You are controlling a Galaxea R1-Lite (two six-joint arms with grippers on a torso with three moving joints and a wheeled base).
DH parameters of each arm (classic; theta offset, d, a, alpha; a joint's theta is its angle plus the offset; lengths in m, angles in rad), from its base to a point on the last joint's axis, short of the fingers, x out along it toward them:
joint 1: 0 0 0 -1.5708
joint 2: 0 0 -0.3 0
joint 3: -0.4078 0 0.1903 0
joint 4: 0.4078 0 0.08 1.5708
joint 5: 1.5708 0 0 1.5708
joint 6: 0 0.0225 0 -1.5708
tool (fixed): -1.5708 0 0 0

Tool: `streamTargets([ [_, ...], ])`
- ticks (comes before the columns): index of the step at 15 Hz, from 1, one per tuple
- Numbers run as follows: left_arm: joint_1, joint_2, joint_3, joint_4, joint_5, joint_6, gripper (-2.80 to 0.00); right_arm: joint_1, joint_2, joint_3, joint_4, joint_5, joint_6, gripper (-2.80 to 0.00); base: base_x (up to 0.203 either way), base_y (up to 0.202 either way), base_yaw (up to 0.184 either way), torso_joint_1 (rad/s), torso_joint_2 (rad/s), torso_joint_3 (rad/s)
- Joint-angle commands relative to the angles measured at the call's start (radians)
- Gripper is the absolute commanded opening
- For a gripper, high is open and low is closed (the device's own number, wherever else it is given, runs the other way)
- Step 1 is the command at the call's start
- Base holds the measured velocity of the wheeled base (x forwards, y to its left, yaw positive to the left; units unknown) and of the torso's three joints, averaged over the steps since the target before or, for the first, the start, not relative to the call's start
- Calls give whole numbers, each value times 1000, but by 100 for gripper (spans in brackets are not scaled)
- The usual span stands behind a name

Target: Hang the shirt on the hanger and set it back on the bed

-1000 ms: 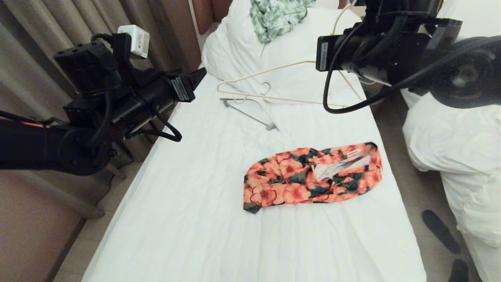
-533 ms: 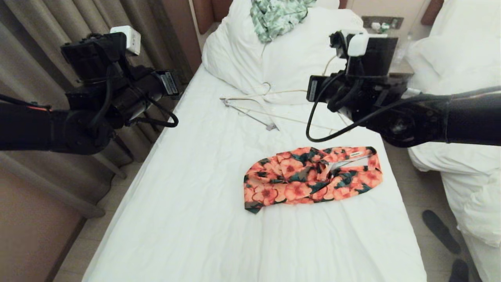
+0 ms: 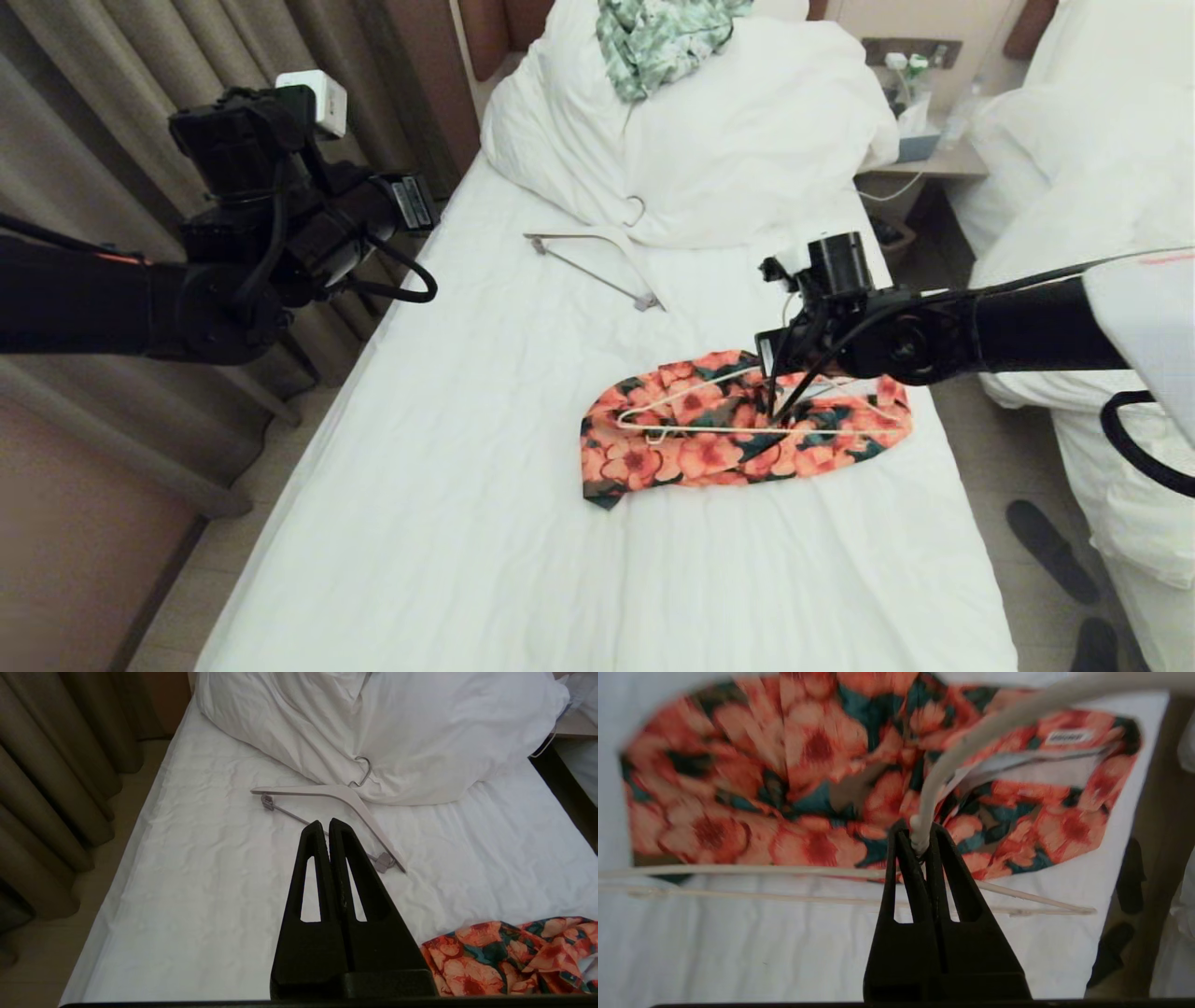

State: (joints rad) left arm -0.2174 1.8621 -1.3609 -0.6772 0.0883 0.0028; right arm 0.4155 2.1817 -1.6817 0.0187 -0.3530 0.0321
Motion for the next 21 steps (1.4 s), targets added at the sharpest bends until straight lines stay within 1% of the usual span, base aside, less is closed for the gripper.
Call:
streamTargets([
  [1, 0, -1, 0, -5, 1, 1, -280, -14, 101, -8, 4, 4, -9, -280, 0, 0, 0, 0, 0, 0],
  [2, 0, -1, 0, -5, 1, 0, -280, -16, 143, -19, 5, 6, -28, -280, 0, 0, 0, 0, 0, 0],
  [3, 1, -2, 0, -5, 1, 0, -280, -18, 182, -37, 4, 6, -48, 0, 0, 0, 0, 0, 0, 0],
  [5, 4, -6, 0, -7, 1, -1, -280, -11, 211, -89, 3, 2, -54, 0, 0, 0, 0, 0, 0, 0],
  [7, 7, -31, 25, -11, 1, -5, -280, -4, 179, -74, 6, -15, -45, 0, 0, 0, 0, 0, 0, 0],
  [9, 15, -100, 99, -36, -3, -5, -280, 16, 100, -1, 10, -58, -13, 0, 0, 0, 0, 0, 0, 0],
  [11, 34, -147, 115, -65, -5, -7, -280, 29, 0, 131, 10, -81, 6, 0, 0, 0, 0, 0, 0, 0],
  [12, 53, -183, 144, -67, -3, -9, -280, 36, -60, 201, 7, -94, 12, -280, 0, 0, 0, 0, 0, 0],
  [14, 65, -281, 237, -68, -3, -11, -280, 52, -171, 322, 4, -126, 41, -280, 0, 0, 0, 0, 0, 0],
  [17, 73, -470, 423, -69, -7, -16, -280, 59, -391, 481, 3, -146, 81, -280, 0, 0, 0, 0, 0, 0],
  [19, 77, -611, 540, -70, -5, -42, -280, 51, -582, 602, 4, -151, 87, -280, 0, 0, 0, 0, 0, 0],
  [21, 86, -767, 650, -68, 10, -83, -280, 27, -793, 707, 6, -153, 75, -280, 0, 0, 0, 0, 0, 0],
])
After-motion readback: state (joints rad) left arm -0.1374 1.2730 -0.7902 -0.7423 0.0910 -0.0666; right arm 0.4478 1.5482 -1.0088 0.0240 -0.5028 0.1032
